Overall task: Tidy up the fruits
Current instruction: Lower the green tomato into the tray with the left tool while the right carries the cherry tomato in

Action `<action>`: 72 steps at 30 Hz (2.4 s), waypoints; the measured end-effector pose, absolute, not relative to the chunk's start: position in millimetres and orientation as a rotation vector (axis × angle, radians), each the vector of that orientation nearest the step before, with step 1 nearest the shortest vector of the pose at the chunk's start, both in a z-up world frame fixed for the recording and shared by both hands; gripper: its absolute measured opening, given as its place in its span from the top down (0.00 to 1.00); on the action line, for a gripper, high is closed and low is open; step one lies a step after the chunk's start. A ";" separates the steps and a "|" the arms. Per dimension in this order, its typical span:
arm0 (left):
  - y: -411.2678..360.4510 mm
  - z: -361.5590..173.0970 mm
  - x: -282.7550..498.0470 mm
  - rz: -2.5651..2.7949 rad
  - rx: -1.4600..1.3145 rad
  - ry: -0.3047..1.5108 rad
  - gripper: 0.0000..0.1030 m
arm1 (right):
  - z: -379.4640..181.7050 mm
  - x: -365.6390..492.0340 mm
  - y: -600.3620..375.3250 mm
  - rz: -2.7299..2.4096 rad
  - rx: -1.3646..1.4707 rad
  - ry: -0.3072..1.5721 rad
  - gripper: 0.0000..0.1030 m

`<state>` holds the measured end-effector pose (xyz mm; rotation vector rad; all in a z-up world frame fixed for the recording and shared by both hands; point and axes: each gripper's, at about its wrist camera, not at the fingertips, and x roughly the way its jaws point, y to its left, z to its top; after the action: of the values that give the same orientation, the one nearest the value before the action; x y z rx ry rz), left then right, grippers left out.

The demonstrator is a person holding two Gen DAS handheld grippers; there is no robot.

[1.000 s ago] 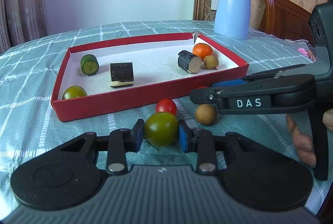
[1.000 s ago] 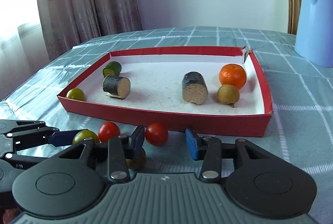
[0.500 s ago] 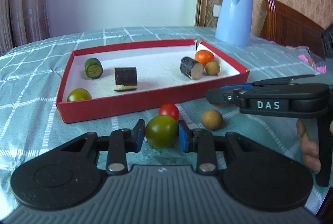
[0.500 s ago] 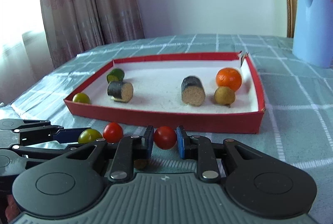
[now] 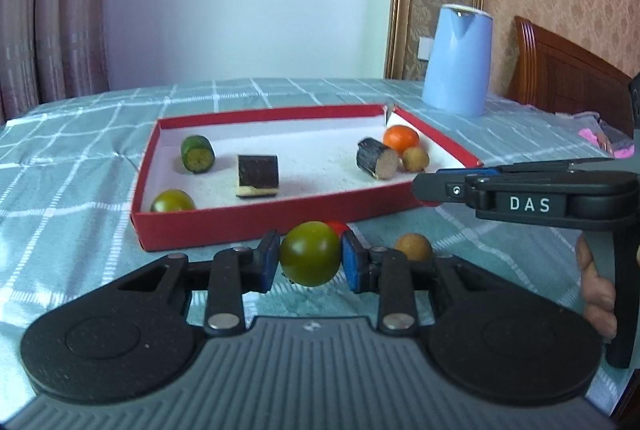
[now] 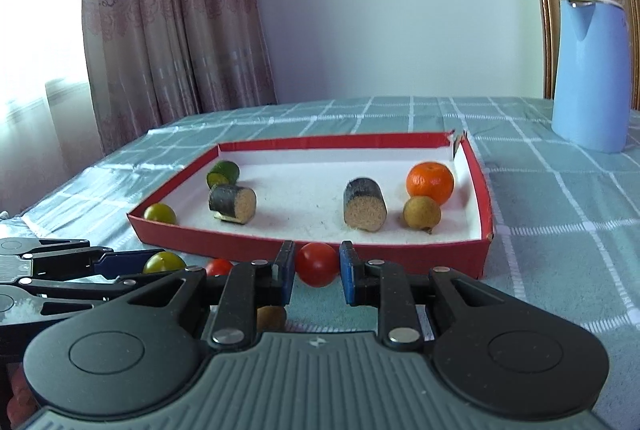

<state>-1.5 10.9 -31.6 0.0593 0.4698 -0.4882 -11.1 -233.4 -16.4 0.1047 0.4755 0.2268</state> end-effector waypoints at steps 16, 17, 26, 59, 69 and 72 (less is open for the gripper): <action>24.3 -9.9 32.6 -0.305 0.014 0.438 0.71 | -1.9 21.8 -220.6 0.201 0.029 0.451 0.78; 24.9 -9.6 35.4 -0.299 0.010 0.440 0.71 | -1.7 23.9 -220.0 0.199 0.025 0.449 0.78; 26.4 -3.9 58.4 -0.251 0.004 0.440 0.71 | 0.5 46.5 -212.3 0.184 -0.003 0.452 0.78; 16.8 -26.1 125.5 -0.128 0.047 0.589 0.71 | -23.1 100.3 -193.0 0.153 -0.055 0.580 0.78; 8.8 -28.6 127.8 -0.157 0.067 0.593 0.51 | -23.7 101.2 -191.3 0.156 -0.063 0.586 0.78; 4.0 -28.9 125.3 -0.172 0.089 0.586 0.37 | -23.9 102.0 -191.8 0.158 -0.050 0.591 0.78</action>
<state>125.3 4.0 -28.9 0.0887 0.5861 -0.1724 102.0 -191.8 -23.9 -0.0500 0.5907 0.1583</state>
